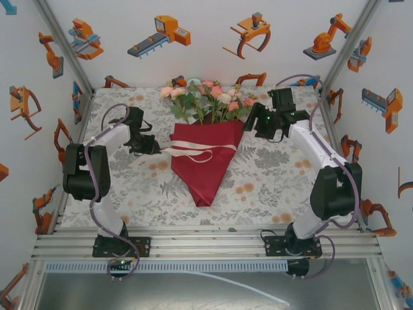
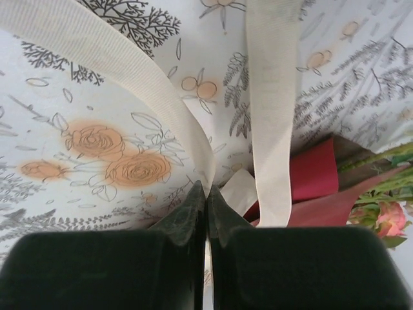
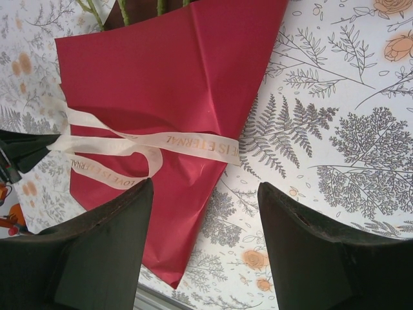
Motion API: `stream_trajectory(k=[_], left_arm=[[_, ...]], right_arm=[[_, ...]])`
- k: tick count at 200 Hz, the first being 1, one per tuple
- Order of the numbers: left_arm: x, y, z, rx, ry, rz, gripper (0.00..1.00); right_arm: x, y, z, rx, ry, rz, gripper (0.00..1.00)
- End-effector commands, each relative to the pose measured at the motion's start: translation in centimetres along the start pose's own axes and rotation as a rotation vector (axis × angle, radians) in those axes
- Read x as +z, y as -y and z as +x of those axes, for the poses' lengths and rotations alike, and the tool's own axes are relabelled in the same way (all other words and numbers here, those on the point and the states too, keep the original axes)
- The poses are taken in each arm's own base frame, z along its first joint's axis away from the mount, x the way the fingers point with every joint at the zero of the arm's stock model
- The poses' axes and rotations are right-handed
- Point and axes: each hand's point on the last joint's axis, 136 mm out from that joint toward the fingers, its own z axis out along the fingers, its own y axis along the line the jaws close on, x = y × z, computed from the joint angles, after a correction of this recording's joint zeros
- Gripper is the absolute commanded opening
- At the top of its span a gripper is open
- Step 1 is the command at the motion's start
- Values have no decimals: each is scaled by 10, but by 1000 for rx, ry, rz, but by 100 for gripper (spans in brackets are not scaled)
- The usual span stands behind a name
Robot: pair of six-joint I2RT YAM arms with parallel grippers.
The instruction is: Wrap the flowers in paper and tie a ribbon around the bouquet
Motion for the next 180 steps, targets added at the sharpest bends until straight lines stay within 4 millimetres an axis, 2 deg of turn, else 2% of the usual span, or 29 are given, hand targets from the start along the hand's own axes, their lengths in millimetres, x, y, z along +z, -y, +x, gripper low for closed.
stream_trajectory(k=[1, 17, 25, 37, 48, 61, 72, 88, 103, 116, 136, 161, 180], left_arm=[[-41, 20, -10, 75, 71, 63, 10], [-57, 32, -15, 104, 105, 98, 9], [-68, 45, -16, 129, 123, 135, 7], [-85, 72, -14, 209, 154, 212, 4], [-103, 108, -3, 334, 174, 309, 2], [-126, 156, 23, 518, 170, 445, 0], [-139, 186, 50, 677, 159, 526, 0], [-150, 218, 90, 886, 138, 613, 0], [-152, 237, 129, 1079, 116, 681, 0], [-143, 244, 162, 1253, 109, 703, 0], [-110, 239, 213, 1501, 44, 688, 0], [-60, 205, 264, 1744, -106, 607, 1], [-42, 178, 283, 1828, -191, 578, 8]], right_arm=[[-23, -13, -9, -43, 47, -16, 61], [-26, -13, -5, -46, 44, -16, 61], [-28, -13, -4, -47, 44, -16, 61], [-30, -13, -3, -46, 44, -16, 61], [-33, -13, -2, -45, 48, -17, 61], [-35, -13, -2, -45, 53, -15, 61], [-35, -12, -1, -45, 56, -14, 61], [-37, -12, -1, -45, 61, -11, 61], [-37, -10, -1, -41, 66, -5, 61], [-38, -9, -2, -33, 72, -1, 61], [-37, -9, -1, -26, 78, -3, 61], [-38, -9, 4, -50, 73, -16, 61], [-44, -8, 6, -75, 83, -11, 61]])
